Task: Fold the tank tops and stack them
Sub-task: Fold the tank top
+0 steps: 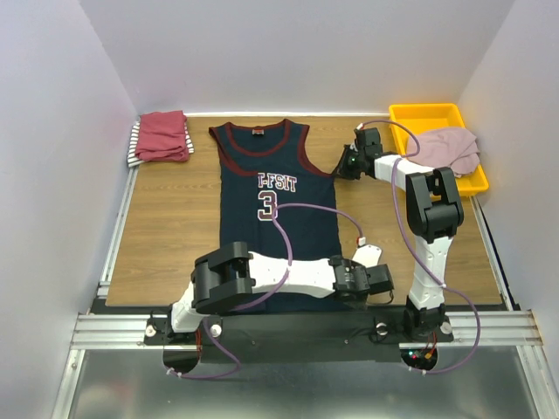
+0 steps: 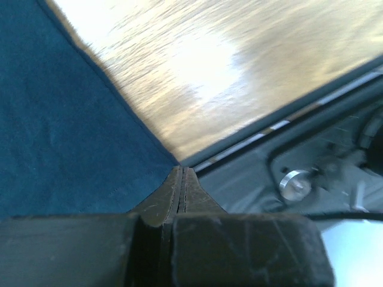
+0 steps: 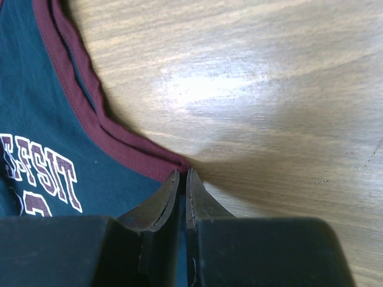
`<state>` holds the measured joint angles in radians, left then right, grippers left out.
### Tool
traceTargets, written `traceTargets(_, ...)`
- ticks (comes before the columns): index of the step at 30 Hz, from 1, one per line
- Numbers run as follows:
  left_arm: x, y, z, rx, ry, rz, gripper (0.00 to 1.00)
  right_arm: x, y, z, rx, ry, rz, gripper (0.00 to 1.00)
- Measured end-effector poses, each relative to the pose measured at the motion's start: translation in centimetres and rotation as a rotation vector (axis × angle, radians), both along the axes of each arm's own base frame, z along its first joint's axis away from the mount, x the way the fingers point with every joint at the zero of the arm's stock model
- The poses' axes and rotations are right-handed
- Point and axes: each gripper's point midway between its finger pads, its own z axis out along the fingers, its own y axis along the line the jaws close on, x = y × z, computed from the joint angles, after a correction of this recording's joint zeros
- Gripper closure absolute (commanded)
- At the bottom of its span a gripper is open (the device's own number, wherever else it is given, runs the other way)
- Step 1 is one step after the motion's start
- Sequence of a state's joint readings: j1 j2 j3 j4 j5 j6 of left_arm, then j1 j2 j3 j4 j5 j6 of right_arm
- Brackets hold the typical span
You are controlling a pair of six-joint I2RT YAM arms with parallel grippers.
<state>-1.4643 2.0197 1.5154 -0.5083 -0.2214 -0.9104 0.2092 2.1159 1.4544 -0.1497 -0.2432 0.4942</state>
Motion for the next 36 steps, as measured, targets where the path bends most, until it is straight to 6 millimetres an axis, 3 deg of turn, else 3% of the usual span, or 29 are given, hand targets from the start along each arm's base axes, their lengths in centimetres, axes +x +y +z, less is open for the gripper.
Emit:
traceTargets(3,0.1,-0.5,1.2,-0.036,-0.011,-0.013,1.0,0.2,0.0,0.2,0.001,-0.006,-0.002,0.98)
traceTargets(4,0.1,-0.6,1.4,-0.044,-0.014,-0.015,0.96,0.2,0.0,0.3,0.001,-0.006,-0.001,0.98)
traceTargets(5,0.2,-0.7,1.5,-0.048,-0.016,-0.016,0.81,0.2,0.0,0.3,0.001,-0.006,-0.001,0.98)
traceTargets(6,0.2,-0.7,1.6,-0.047,-0.019,-0.017,0.76,0.2,0.0,0.3,0.001,-0.006,-0.001,0.98)
traceTargets(9,0.4,-0.3,1.4,-0.028,-0.03,-0.019,0.6,0.2,0.0,0.3,0.001,-0.003,-0.001,0.98)
traceTargets(11,0.4,0.0,1.4,-0.018,-0.033,-0.02,0.56,0.2,0.0,0.3,0.001,-0.003,-0.001,0.98)
traceTargets(36,0.0,0.0,-1.9,0.08,-0.028,-0.046,0.64,0.1,-0.2,-0.3,0.005,0.011,-0.003,0.98)
